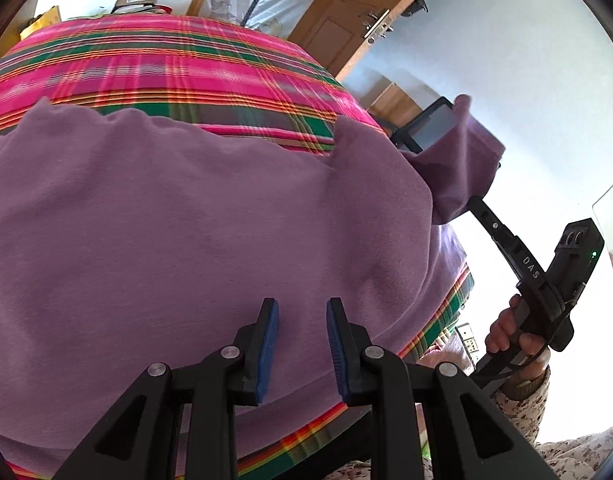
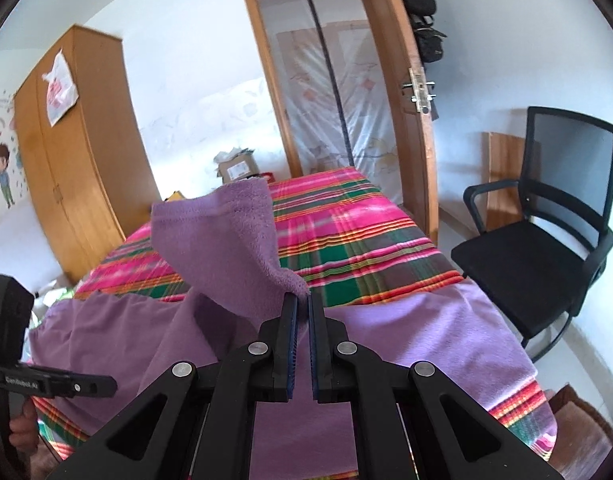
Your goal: Fold clothes
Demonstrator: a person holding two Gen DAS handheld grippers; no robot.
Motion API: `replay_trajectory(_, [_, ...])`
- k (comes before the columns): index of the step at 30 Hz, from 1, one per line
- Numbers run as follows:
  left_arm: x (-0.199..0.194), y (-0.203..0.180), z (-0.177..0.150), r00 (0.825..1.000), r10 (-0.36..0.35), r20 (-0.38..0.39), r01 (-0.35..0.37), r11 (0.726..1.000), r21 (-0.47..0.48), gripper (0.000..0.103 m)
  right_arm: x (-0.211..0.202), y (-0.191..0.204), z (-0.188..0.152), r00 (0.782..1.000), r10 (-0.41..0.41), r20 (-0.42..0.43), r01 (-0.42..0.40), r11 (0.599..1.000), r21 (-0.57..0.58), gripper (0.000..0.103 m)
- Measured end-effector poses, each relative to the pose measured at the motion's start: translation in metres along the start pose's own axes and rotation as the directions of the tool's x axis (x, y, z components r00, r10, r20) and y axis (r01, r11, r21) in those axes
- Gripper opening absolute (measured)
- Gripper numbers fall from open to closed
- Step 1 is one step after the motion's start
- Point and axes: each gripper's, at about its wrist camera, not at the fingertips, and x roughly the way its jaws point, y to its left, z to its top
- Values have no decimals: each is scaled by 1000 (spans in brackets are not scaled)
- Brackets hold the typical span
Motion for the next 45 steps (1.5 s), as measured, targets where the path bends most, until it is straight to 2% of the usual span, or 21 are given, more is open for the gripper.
replay_trajectory(10, [11,-13,2,999,6,-34,-5,1000,29,25,-11,-27,-3,999,-31,18,30,998,62,5])
replay_trajectory(16, [19,-23,3,999,7,-51,-5,999,45,25,-24,-43,-1,997,-53,58,47,994,101,5])
replay_trajectory(27, [29,-35,4,998,23,-64,-19,998,60,25,-31,-79,1,992,-109,69,96,981,167,5])
replay_trajectory(35, [34,-43,6,997,33,-68,-29,997,71,25,-29,-116,-4,992,-103,72,80,958,276,5])
replay_trajectory(43, [37,-49,7,996,44,-72,-38,996,76,25,-28,-149,-8,986,-158,59,128,930,345,2])
replay_trajectory(45, [38,-50,7,996,46,-72,-40,996,77,25,-25,-153,-9,988,-144,51,117,930,348,2])
